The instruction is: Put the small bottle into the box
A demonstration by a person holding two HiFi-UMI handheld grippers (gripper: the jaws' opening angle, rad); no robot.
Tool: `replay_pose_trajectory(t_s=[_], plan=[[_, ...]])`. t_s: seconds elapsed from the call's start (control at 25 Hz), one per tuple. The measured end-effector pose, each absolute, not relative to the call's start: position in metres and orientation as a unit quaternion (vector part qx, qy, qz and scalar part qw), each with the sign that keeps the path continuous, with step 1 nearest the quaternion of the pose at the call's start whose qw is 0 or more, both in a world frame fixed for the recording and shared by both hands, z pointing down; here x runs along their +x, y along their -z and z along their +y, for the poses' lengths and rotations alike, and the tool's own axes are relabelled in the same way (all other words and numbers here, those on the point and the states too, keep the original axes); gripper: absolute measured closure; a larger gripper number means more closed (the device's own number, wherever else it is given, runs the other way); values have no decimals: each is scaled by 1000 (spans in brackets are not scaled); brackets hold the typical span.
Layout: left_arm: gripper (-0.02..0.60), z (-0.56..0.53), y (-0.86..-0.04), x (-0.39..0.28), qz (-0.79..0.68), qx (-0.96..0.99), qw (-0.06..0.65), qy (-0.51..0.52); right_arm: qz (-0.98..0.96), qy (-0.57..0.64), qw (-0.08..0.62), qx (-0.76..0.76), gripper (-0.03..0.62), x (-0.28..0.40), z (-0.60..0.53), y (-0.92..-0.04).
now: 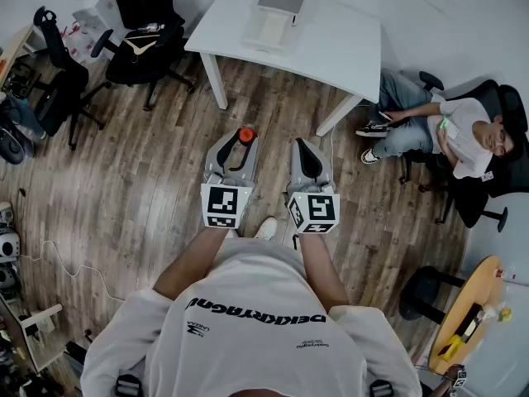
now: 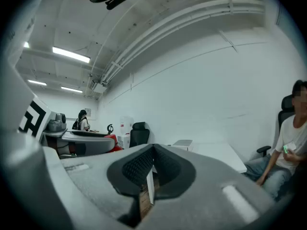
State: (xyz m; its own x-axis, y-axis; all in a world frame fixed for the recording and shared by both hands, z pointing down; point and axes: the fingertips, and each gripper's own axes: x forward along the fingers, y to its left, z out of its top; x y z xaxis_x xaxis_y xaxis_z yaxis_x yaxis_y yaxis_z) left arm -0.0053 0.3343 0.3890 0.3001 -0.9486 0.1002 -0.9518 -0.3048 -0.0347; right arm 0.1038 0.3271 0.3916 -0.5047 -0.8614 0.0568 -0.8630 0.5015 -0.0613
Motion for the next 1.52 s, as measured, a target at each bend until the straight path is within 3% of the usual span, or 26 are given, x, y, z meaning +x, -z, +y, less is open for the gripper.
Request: replay_pose_trajectory(t_s=[0.96, 1.52], plan=[[446, 337, -390, 31, -620, 784, 10, -37, -883, -39, -6, 467, 595, 138, 309, -399], [446, 305, -399, 17, -627, 778, 21, -24, -891, -32, -5, 452, 595, 118, 280, -400]])
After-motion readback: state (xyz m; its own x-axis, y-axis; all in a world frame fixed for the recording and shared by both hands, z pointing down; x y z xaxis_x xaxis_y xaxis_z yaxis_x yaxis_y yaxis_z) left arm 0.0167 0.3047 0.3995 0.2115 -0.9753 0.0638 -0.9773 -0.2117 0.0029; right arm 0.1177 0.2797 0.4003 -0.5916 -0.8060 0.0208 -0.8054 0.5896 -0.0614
